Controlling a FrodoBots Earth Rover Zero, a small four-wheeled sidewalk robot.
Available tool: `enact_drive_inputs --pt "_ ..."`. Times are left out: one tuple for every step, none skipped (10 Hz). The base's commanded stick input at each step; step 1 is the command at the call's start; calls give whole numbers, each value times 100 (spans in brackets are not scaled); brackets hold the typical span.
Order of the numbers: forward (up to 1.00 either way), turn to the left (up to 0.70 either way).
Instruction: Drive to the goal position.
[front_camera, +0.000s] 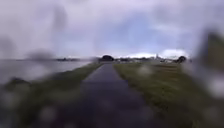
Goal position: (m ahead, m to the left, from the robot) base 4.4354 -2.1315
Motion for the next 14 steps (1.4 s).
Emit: enact_drive_inputs --pt "70 0" --pt "70 0" --pt "70 0" --pt "70 0" --pt "70 0" --pt "70 0" --pt "70 0" --pt "70 0" --pt "70 0" --pt "70 0" --pt "70 0" --pt "70 0" --pt "70 0" --pt "70 0"
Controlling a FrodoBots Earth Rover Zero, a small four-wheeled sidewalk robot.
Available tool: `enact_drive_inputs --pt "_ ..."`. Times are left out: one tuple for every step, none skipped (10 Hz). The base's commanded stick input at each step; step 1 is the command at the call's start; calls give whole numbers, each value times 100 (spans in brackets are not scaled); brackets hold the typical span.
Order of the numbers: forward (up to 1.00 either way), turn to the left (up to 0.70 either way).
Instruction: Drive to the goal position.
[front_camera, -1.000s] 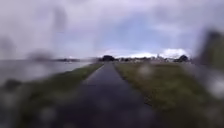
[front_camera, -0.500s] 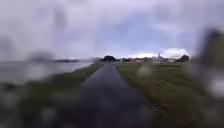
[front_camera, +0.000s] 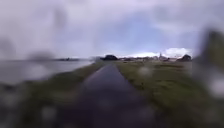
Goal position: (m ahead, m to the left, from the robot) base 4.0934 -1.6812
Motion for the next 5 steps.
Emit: enact_drive_inputs --pt "70 0" --pt "70 0" --pt "70 0" --pt "70 0" --pt "70 0"
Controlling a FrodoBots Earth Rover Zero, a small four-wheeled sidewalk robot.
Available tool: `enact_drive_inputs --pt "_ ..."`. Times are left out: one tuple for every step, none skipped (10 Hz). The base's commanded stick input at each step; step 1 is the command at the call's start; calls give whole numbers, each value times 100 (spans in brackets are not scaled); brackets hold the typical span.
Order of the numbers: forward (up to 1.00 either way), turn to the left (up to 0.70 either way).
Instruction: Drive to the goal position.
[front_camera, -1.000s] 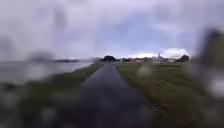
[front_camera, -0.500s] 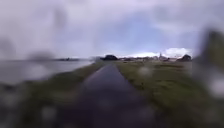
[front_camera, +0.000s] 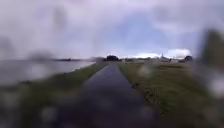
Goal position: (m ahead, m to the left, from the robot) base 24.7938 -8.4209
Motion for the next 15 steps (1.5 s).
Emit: enact_drive_inputs --pt "70 0" --pt "70 0" --pt "70 0" --pt "70 0" --pt "70 0" --pt "70 0" --pt "70 0" --pt "70 0" --pt "70 0" --pt "70 0" --pt "70 0" --pt "70 0" --pt "70 0" --pt "70 0" --pt "70 0"
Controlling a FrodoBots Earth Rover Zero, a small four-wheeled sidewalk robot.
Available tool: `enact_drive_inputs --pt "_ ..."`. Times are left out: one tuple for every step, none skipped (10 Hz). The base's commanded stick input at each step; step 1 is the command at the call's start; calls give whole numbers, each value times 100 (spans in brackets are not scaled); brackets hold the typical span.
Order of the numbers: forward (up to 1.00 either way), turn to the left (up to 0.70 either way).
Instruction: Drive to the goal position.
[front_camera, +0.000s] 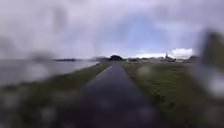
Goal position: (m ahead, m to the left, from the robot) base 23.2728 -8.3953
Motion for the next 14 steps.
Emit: enact_drive_inputs --pt "70 0" --pt "70 0" --pt "70 0" --pt "70 0" --pt "70 0" --pt "70 0" --pt "70 0" --pt "70 0" --pt "70 0" --pt "70 0" --pt "70 0" --pt "70 0" --pt "70 0" --pt "70 0"
